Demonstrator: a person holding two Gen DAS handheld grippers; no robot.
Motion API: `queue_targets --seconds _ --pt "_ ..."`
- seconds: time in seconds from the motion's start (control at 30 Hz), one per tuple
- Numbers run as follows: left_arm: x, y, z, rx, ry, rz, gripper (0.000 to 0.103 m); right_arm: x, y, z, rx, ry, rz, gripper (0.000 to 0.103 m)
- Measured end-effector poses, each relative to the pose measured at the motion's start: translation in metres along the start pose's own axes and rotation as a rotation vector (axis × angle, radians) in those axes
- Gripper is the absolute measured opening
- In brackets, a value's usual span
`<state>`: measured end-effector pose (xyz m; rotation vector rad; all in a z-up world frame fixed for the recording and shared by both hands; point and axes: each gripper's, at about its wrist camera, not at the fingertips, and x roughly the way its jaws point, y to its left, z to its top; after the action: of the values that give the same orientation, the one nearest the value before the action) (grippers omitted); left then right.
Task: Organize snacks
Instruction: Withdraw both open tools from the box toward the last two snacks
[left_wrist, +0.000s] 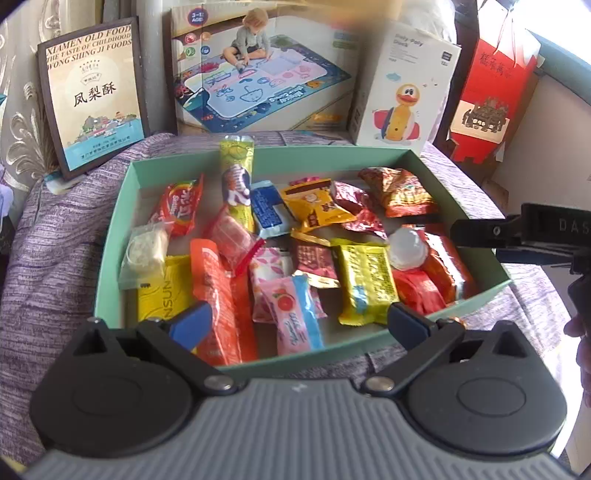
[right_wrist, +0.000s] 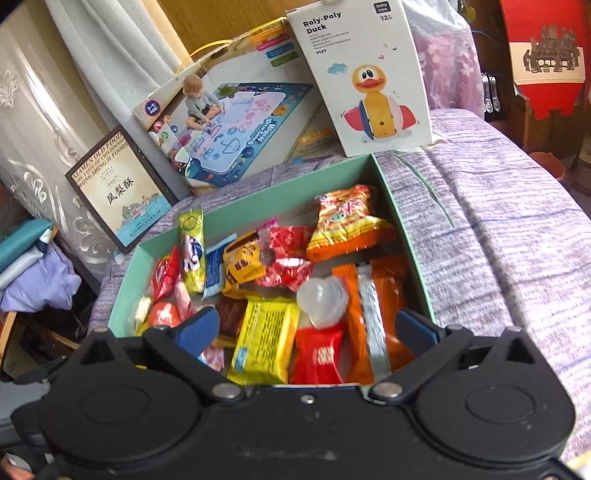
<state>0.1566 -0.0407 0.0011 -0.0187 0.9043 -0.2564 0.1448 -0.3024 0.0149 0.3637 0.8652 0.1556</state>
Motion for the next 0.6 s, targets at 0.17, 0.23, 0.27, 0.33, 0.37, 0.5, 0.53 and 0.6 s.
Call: queue_targets --seconds 0.17,0.23,0.27,0.33,0.37,0.5,0.53,0.6 --pt "-0.012 -0.013 -0.01 0.028 0.005 -0.008 0.103 -0.018 -0.001 -0.011 0.004 -0.005 0.0 0.103" --pt "-0.014 -0.02 -0.015 0.039 0.015 -0.013 0.103 -0.027 -0.002 -0.016 0.007 -0.01 -0.001 0.103" --pt "-0.015 -0.022 -0.018 0.043 0.02 -0.017 0.103 -0.031 -0.003 -0.02 0.009 -0.011 -0.002 0.103" --pt "-0.015 -0.028 -0.023 0.053 0.032 -0.025 0.103 -0.037 -0.005 -0.026 0.011 -0.011 -0.004 0.103" --pt "-0.015 -0.032 -0.026 0.058 0.038 -0.027 0.103 -0.04 -0.007 -0.029 0.012 -0.008 -0.006 0.103" --pt "-0.014 -0.043 -0.035 0.078 0.06 -0.033 0.103 -0.05 -0.014 -0.042 0.026 0.001 -0.016 0.103" --pt "-0.014 -0.044 -0.036 0.082 0.064 -0.034 0.103 -0.053 -0.017 -0.045 0.03 0.002 -0.017 0.103" --pt "-0.014 -0.048 -0.041 0.087 0.076 -0.038 0.103 -0.057 -0.022 -0.05 0.045 0.002 -0.021 0.103"
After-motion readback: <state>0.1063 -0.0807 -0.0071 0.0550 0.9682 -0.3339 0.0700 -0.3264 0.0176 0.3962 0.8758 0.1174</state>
